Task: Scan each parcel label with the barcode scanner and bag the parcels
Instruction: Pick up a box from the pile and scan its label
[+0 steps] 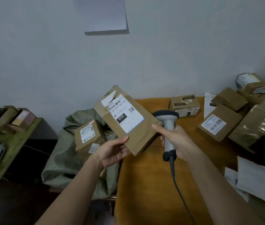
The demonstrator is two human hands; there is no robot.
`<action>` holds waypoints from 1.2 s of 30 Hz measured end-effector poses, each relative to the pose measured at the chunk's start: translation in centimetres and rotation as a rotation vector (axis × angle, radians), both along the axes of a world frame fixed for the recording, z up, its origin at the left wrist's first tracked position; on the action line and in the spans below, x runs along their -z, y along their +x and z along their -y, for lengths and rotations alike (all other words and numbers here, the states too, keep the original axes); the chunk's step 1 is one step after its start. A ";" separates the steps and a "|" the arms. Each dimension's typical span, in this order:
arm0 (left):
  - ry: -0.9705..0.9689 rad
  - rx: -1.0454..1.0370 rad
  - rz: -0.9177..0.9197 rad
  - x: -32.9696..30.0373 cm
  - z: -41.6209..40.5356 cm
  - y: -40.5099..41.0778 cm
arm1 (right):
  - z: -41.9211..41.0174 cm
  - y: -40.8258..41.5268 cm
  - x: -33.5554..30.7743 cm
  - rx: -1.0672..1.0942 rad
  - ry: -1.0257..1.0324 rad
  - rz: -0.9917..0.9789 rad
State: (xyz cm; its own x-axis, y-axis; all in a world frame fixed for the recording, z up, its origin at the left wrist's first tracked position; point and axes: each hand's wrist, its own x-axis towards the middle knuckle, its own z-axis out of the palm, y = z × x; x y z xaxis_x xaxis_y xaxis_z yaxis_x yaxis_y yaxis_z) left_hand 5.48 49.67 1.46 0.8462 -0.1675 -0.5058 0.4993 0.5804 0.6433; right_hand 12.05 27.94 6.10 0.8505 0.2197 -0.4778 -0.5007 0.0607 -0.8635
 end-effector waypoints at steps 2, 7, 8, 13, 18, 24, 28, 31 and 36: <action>0.017 0.004 0.032 0.8 -4.1 -0.5 | -4.0 -0.7 0.7 0.033 0.002 0.009; 0.137 -0.467 -0.130 4.5 -16.3 -1.9 | -13.7 -1.4 2.1 0.097 -0.028 0.001; 0.182 -0.579 -0.183 5.9 -18.9 -2.4 | -15.1 -1.5 2.5 0.097 -0.037 -0.007; 0.834 -0.667 -0.660 12.9 -26.7 -6.0 | -19.1 -1.9 4.6 0.072 -0.072 -0.036; 1.055 -0.354 -0.921 20.8 -31.9 -8.0 | -21.3 -1.9 6.6 0.048 -0.123 -0.039; 0.900 -0.502 -0.830 21.3 -32.1 -8.4 | -22.3 -1.6 8.5 0.023 -0.206 -0.070; 0.837 -0.658 -0.763 17.4 -31.1 -8.2 | -23.1 -2.0 8.3 -0.001 -0.197 -0.085; 0.758 -0.686 -0.727 15.4 -30.3 -8.1 | -24.0 -2.4 7.6 -0.024 -0.149 -0.040; 0.778 -0.937 -0.555 10.5 -28.9 -7.4 | -25.9 -3.5 7.6 -0.060 -0.237 0.045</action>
State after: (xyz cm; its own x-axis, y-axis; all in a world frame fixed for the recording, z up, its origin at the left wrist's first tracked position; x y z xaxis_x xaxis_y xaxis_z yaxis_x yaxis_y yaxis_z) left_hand -1.95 78.54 -9.07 0.1359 0.8460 -0.5156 0.4183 0.4228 0.8039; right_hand 8.54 53.85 -1.54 0.8609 0.1573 -0.4839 -0.4580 -0.1749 -0.8716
